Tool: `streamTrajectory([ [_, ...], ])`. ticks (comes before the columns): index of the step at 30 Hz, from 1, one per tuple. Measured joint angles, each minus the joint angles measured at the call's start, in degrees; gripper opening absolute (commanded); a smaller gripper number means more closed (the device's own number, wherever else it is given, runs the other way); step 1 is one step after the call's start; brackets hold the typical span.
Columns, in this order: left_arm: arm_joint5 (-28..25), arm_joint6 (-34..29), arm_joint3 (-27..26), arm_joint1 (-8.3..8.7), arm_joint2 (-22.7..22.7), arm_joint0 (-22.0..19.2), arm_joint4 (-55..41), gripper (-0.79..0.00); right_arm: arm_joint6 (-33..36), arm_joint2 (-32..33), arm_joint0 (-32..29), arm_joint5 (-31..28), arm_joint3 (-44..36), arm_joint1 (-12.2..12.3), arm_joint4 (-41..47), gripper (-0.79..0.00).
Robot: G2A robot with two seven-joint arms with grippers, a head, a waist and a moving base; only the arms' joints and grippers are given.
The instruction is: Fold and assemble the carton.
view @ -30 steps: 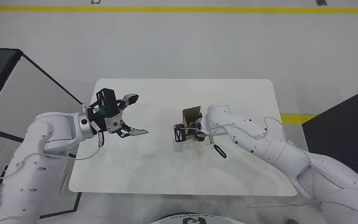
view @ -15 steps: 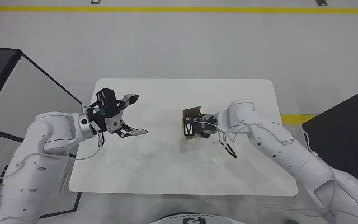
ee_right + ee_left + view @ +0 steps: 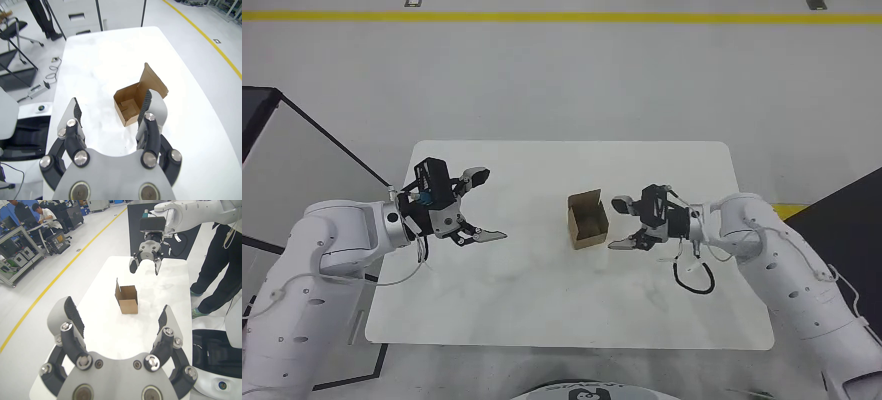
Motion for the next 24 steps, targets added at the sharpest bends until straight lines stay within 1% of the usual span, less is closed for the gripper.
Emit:
streamTrajectory([
  [7,0.0,0.0,0.0,0.0,0.0,0.0,0.0,0.0,0.2,-0.1,0.0,0.1,-0.1,0.0,-1.1,0.0],
  [9,0.1,0.1,-0.3,-0.03,0.6,0.3,-0.6,0.0,-1.1,-0.4,-0.6,-0.8,1.0,-0.1,0.2,0.0],
  [11,0.0,-0.9,-0.8,0.0,2.1,0.6,-2.1,0.0,-4.6,-1.2,-0.6,-1.5,3.5,0.1,6.0,0.0],
  [12,0.0,-1.7,-1.1,0.08,2.8,0.6,-3.0,0.0,-5.1,-2.0,-0.4,-1.5,4.2,0.2,9.4,0.0],
  [15,0.0,-5.1,-1.9,0.43,5.6,0.0,-7.1,0.0,-1.7,-5.3,1.0,-1.4,6.1,0.8,21.8,0.0],
  [16,0.0,-6.6,-2.0,0.6,6.8,-0.5,-8.9,0.0,0.4,-6.4,1.9,-1.4,7.2,1.0,26.6,0.0],
  [18,0.0,-9.1,-2.1,0.85,8.5,-1.4,-11.7,0.0,4.3,-7.9,3.4,-1.4,9.1,1.4,33.5,0.0],
  [19,0.0,-10.5,-1.9,0.98,9.6,-2.0,-13.8,-0.332,7.1,-8.8,4.3,-1.4,10.4,1.6,37.9,0.0],
  [20,0.1,-11.5,-1.7,1.06,10.3,-2.5,-15.5,-0.511,9.1,-9.3,5.0,-1.4,11.4,1.7,41.1,0.0],
  [21,0.3,-12.5,-1.4,1.15,10.9,-3.0,-17.0,-0.785,11.0,-9.8,5.7,-1.4,12.3,1.8,44.2,-0.135],
  [22,0.7,-14.3,-1.3,1.28,11.3,-3.8,-18.1,-0.785,12.6,-10.0,6.3,-1.4,13.2,1.8,47.4,-0.44],
  [23,1.0,-15.3,-1.4,1.33,11.4,-4.2,-18.1,-0.785,12.9,-10.0,6.4,-1.4,13.4,1.8,48.8,-0.73],
  [24,1.0,-15.7,-1.4,1.35,11.4,-4.3,-17.9,-0.785,12.9,-10.0,6.4,-1.4,13.3,1.8,49.2,-0.785],
])
